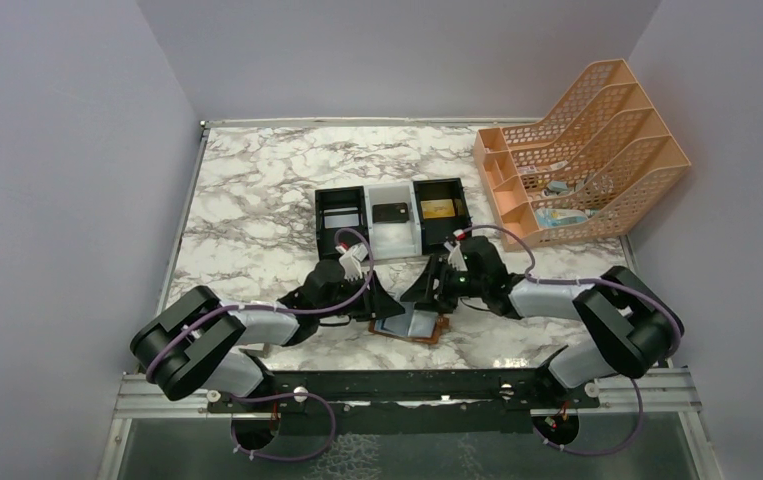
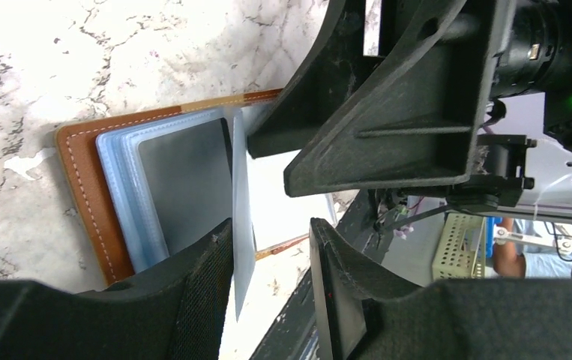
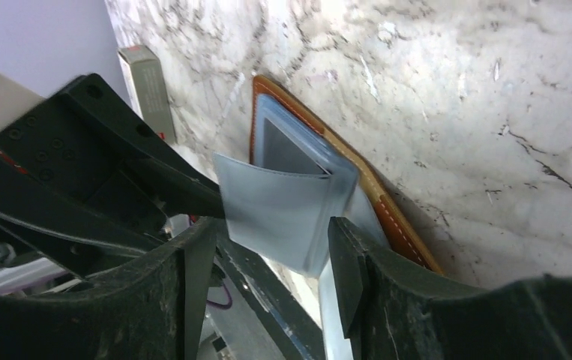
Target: Take the credit cards out of the card holder
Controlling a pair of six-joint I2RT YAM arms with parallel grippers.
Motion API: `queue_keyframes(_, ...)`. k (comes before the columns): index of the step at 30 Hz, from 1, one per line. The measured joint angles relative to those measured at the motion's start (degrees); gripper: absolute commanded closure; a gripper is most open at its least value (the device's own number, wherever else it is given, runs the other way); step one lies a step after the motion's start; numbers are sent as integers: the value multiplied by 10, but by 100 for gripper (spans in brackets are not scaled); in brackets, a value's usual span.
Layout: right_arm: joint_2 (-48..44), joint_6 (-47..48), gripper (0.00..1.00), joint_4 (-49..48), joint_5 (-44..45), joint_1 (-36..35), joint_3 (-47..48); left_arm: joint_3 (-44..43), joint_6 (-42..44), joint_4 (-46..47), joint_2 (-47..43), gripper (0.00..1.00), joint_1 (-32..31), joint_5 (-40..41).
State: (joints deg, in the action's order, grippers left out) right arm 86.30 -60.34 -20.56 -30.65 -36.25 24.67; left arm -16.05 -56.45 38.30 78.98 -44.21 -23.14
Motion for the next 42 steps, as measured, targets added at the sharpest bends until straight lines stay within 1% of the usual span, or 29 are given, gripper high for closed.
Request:
queue_keyframes(3, -36, 1, 40, 62, 25, 5, 23, 0, -9, 9, -1, 57, 0, 0)
queue_keyframes(9, -107, 17, 39, 199, 120, 15, 89, -26, -20, 26, 19, 57, -10, -4)
queue_keyframes(12, -143, 19, 40, 265, 174, 15, 97, -50, -26, 37, 45, 57, -38, -6)
queue_keyframes(15, -193, 19, 40, 321, 217, 18, 91, -59, -33, 46, 62, 57, -78, -2)
queue_keyframes(16, -210, 20, 41, 333, 227, 18, 87, -62, -35, 50, 71, 57, -90, 0)
queue_keyframes(18, -243, 21, 47, 349, 239, 18, 79, -65, -41, 56, 90, 57, -107, 0)
queue_keyframes(21, -267, 33, 54, 360, 239, 18, 72, -65, -48, 61, 113, 58, -111, 5)
queue_keyframes(22, -268, 40, 58, 360, 235, 18, 71, -65, -50, 62, 119, 58, -111, 8)
queue_keyframes(24, -262, 50, 70, 360, 222, 18, 70, -67, -54, 63, 127, 59, -110, 12)
queue_keyframes(25, -255, 56, 74, 360, 213, 18, 70, -68, -56, 64, 132, 60, -110, 13)
queue_keyframes(31, -196, 95, 77, 340, 137, 18, 65, -70, -58, 70, 144, 60, -121, 30)
queue_keyframes(32, -185, 102, 80, 331, 120, 18, 65, -70, -58, 72, 144, 60, -123, 32)
queue_keyframes(35, -139, 123, 81, 307, 81, 18, 65, -69, -56, 73, 142, 60, -125, 40)
queue_keyframes(36, -116, 129, 83, 303, 76, 18, 65, -69, -53, 71, 140, 60, -125, 42)
queue_keyframes(39, -53, 141, 82, 300, 77, 18, 65, -62, -29, 38, 106, 54, -123, 52)
queue_keyframes(42, -40, 144, 79, 281, 70, 20, 61, -43, 3, -23, 23, 54, -109, 59)
